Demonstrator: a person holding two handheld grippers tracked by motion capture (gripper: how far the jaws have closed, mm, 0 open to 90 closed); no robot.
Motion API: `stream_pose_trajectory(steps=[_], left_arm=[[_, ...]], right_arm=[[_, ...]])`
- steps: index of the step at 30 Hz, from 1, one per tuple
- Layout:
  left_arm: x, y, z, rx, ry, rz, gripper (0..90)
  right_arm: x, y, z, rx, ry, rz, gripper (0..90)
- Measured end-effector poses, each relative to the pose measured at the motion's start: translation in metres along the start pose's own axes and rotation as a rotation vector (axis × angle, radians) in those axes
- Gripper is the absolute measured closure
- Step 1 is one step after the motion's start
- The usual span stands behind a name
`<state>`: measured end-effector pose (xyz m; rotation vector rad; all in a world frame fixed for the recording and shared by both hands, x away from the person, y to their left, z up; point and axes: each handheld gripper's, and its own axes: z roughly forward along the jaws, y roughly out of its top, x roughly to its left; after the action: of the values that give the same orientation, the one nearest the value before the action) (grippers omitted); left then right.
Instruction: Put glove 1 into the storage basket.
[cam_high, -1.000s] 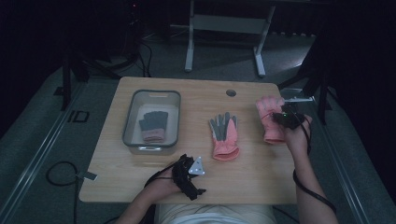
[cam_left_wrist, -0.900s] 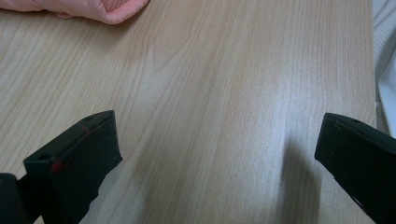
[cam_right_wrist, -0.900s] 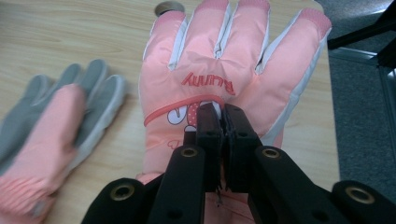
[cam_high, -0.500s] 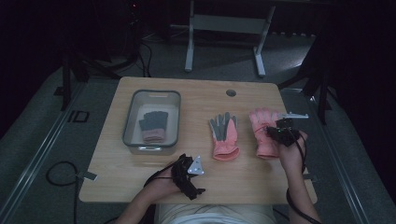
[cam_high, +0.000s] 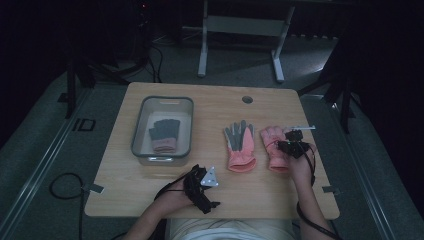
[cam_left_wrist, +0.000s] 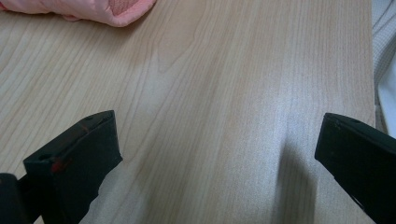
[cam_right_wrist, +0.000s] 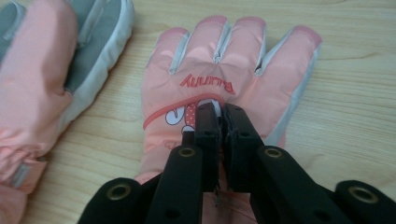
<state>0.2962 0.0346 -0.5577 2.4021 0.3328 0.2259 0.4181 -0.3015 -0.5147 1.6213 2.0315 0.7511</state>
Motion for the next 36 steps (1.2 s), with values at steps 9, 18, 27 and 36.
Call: stream_pose_trajectory(steps=[9,18,27,36], left_arm=[[-0.001,0.0,0.0,0.001,-0.001,0.001,0.0],[0.002,-0.001,-0.001,-0.001,-0.008,-0.013,0.0],[0.002,-0.002,-0.001,0.0,-0.001,-0.001,0.0],[0.003,-0.002,-0.002,-0.005,-0.005,-0.005,0.0]], right_arm=[[-0.006,-0.001,0.0,-0.01,0.035,-0.009,76.5],[-0.019,0.007,-0.025,-0.094,0.092,-0.142,67.1],[-0.012,0.0,-0.017,-0.076,0.09,-0.187,62.8],[-0.009,-0.014,0.008,-0.044,0.066,-0.23,72.9]])
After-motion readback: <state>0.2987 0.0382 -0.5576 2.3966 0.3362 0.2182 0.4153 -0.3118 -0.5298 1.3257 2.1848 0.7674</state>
